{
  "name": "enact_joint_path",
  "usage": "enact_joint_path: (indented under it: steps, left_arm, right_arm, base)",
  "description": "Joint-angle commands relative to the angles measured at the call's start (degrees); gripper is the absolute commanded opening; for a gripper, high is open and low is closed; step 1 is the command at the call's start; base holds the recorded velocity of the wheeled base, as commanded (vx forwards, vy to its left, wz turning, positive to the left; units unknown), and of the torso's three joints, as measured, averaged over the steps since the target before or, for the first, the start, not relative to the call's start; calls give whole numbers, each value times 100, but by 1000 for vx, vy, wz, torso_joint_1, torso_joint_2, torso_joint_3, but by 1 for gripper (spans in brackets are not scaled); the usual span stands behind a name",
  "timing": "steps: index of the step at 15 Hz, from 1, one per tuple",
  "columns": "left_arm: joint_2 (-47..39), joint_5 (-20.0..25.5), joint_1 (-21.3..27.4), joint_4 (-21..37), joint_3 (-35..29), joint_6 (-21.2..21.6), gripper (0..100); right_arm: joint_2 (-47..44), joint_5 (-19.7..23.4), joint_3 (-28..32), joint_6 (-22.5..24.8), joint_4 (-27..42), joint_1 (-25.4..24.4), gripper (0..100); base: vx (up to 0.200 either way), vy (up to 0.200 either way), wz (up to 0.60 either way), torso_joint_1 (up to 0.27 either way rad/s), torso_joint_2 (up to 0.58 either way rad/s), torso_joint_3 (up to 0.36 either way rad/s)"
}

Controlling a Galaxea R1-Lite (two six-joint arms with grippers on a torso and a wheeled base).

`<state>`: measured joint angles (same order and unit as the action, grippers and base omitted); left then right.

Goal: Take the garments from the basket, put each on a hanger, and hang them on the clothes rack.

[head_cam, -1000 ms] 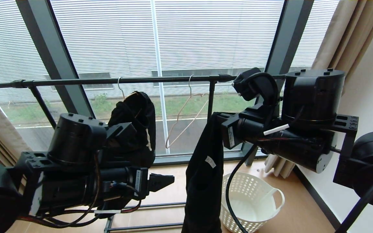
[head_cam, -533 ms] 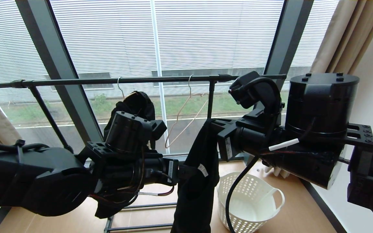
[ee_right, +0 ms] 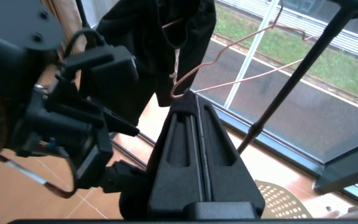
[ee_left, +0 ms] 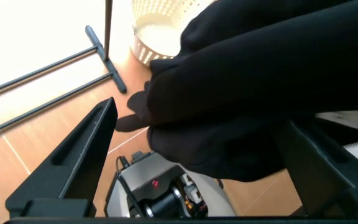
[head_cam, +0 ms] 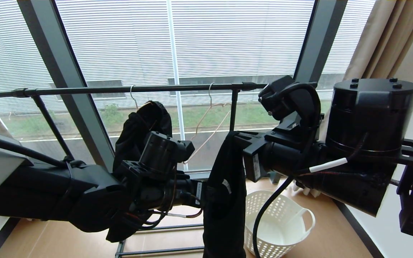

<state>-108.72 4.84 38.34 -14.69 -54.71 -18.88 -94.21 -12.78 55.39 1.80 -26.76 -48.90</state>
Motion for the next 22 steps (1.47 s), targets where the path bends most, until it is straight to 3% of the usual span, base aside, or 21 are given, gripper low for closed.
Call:
enact_joint_path:
  steps: [1, 6, 12, 22]
  left_arm:
    - [-36, -1, -11, 10, 13, -1, 100]
    - [-387, -168, -55, 1, -31, 16, 100]
    - [-308, -537, -63, -8, 303, 25, 100]
    - [738, -800, -46, -8, 910, 25, 100]
  right_arm:
    - [87, 3, 6, 4, -5, -6, 0]
    - [254, 3, 6, 4, -5, 21, 0]
    - [254, 30, 130, 13, -5, 434, 0]
    - [78, 56, 297, 13, 4, 917, 0]
  base:
    - [0, 0, 0, 0, 0, 0]
    - [0, 0, 0, 0, 0, 0]
    - [0, 0, 0, 0, 0, 0]
    - [0, 0, 0, 0, 0, 0]
